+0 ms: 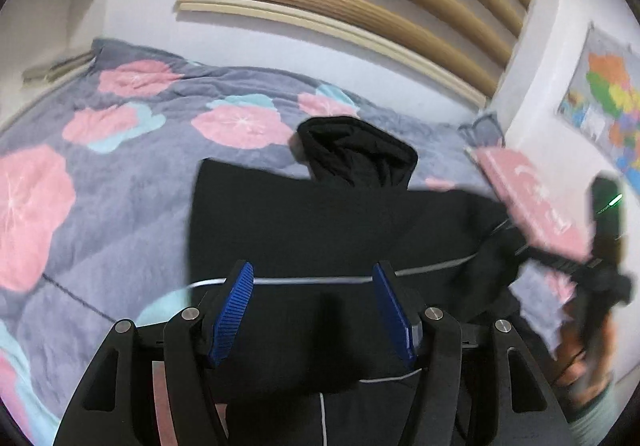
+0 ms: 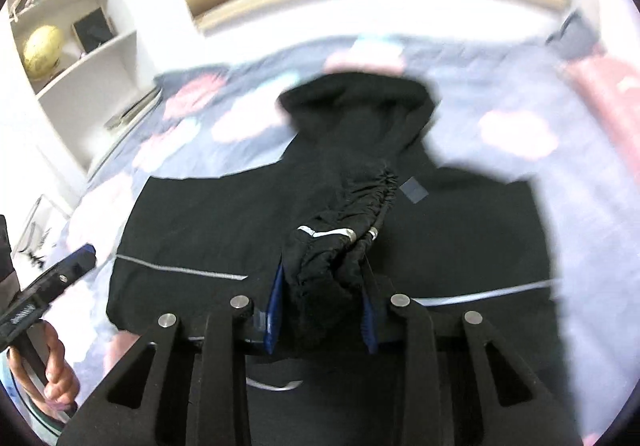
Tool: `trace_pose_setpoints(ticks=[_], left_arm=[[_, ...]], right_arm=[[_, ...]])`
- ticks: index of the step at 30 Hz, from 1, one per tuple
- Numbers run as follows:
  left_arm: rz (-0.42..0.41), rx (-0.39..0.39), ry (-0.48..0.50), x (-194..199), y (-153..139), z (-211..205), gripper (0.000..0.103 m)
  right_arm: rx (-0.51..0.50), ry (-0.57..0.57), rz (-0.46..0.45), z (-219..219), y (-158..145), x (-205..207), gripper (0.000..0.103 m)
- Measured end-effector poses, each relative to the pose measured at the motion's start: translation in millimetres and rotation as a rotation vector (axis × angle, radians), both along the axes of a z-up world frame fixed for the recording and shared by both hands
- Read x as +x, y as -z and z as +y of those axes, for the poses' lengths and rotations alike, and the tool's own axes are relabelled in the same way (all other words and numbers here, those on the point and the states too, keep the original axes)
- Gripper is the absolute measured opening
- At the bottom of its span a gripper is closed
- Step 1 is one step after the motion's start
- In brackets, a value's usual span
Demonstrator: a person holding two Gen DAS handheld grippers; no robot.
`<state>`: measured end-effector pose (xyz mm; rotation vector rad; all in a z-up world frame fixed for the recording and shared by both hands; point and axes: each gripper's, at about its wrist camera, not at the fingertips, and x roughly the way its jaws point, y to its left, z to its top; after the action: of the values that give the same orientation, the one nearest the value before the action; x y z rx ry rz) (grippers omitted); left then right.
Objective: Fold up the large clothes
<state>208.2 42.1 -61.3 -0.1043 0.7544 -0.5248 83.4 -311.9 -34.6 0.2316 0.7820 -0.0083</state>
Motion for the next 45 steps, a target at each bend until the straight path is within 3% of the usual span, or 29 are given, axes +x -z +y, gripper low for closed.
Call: trace_pose_setpoints(ticks=[3, 6, 9, 11, 14, 16, 20, 22, 24, 27, 30, 32, 33, 34, 36, 41, 45], left_arm=[[0.031, 0.070, 0.028, 13, 17, -34, 0.063], [0.117, 0.143, 0.051, 28, 47, -65, 0.063], [0.200, 0.185, 0.083, 40, 86, -87, 0.063], [0.209, 0.233, 0.070, 43, 103, -93, 0.062], [0.212, 0.247, 0.069, 44, 108, -94, 0.062], [0.221, 0.250, 0.082, 44, 105, -93, 0.062], [0.193, 0.242, 0.097, 37, 93, -86, 0.060], [0.156, 0.191, 0.106, 26, 74, -80, 0.060], [0.113, 0.118, 0.109, 16, 52, -75, 0.061], [0.107, 0.043, 0.126, 10, 34, -79, 0.061], [0.091, 0.083, 0.121, 3, 39, -91, 0.061], [0.162, 0.142, 0.100, 9, 65, -97, 0.061], [0.237, 0.163, 0.083, 17, 88, -96, 0.060], [0.293, 0.169, 0.072, 24, 107, -95, 0.060], [0.291, 0.142, 0.083, 24, 120, -90, 0.060], [0.267, 0.220, 0.062, 19, 103, -101, 0.060], [0.207, 0.113, 0.065, 16, 67, -86, 0.061]], right_arm=[[-0.081, 0.077, -0.015, -32, -6, -13, 0.035], [-0.109, 0.152, 0.023, -71, 11, -16, 0.035], [-0.075, 0.176, 0.128, -100, 57, -9, 0.035], [-0.069, 0.180, 0.197, -110, 92, -4, 0.035], [-0.017, 0.193, 0.271, -125, 138, -4, 0.035], [0.018, 0.193, 0.261, -130, 147, -7, 0.038], [0.043, 0.193, 0.247, -135, 127, -15, 0.046], [0.039, 0.201, 0.179, -132, 100, -24, 0.055], [0.032, 0.171, 0.082, -121, 67, -33, 0.058], [-0.016, 0.116, 0.046, -95, 43, -29, 0.058], [-0.101, 0.065, 0.095, -65, 55, -13, 0.058], [-0.156, 0.075, 0.186, -57, 86, -5, 0.058], [-0.151, 0.082, 0.228, -60, 100, -4, 0.058], [-0.120, 0.087, 0.296, -66, 125, -3, 0.051], [-0.066, 0.068, 0.309, -73, 146, -7, 0.049], [-0.086, 0.048, 0.292, -72, 132, -10, 0.049], [-0.064, 0.049, 0.167, -76, 86, -11, 0.059]])
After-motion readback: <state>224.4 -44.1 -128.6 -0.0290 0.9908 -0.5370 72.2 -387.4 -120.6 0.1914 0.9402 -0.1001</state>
